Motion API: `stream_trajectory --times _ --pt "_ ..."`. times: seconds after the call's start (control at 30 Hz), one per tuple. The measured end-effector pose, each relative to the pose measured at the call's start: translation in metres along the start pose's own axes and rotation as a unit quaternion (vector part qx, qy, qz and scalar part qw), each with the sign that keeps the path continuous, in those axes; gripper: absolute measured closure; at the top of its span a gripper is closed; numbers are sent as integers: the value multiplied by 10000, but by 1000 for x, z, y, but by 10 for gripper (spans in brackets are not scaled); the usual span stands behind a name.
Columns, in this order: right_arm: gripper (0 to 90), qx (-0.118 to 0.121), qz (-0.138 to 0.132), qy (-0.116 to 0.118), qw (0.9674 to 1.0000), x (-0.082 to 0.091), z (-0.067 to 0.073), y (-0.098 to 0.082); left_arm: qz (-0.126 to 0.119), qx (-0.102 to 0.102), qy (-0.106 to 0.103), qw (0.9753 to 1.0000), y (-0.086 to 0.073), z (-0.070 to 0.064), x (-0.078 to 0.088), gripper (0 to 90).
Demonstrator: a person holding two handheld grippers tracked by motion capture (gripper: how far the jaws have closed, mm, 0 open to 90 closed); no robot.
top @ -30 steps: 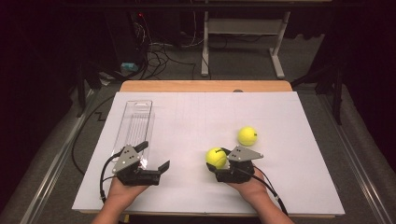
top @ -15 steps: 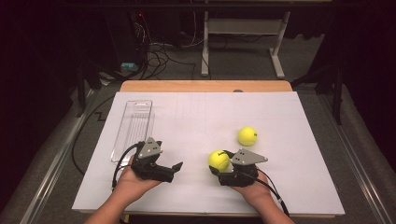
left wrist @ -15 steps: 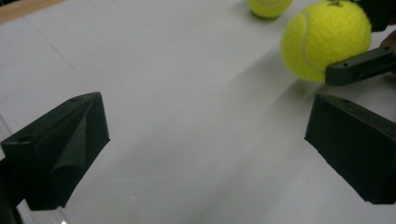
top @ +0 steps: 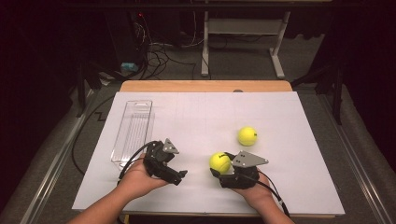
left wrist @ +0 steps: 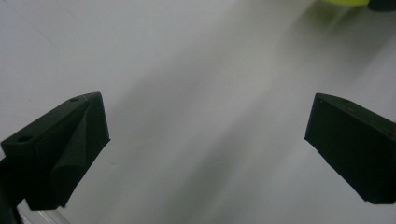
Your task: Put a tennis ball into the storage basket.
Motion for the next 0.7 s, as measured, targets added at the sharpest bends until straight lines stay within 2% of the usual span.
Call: stream_trajectory --times 0.17,0.27,0.43,0.53,0.7 --pt "271 11 7 -2 10000 1 0 0 517 62 -154 9985 4 -2 -7 6" --pt "270 16 15 0 10000 1 -1 -1 732 73 -142 9972 8 -2 -8 6" --pt "270 11 41 -3 10000 2 -2 -3 1104 132 -278 9934 14 -2 -9 6" --pt "270 11 44 -5 10000 2 -3 -4 1368 158 -295 9900 16 -2 -11 6" --pt "270 42 61 10 10000 1 -2 -5 1833 293 -381 9819 18 1 -17 6"
Point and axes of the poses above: each handheld gripper's, and its own axes: x roughly backward along the jaws, y roughly out of its top, z roughly to its left, the point moved 2 cm from there along -x, roughly forward along the jaws, and after that the axes turned 1 degree about -y, right-handed, at the moved point
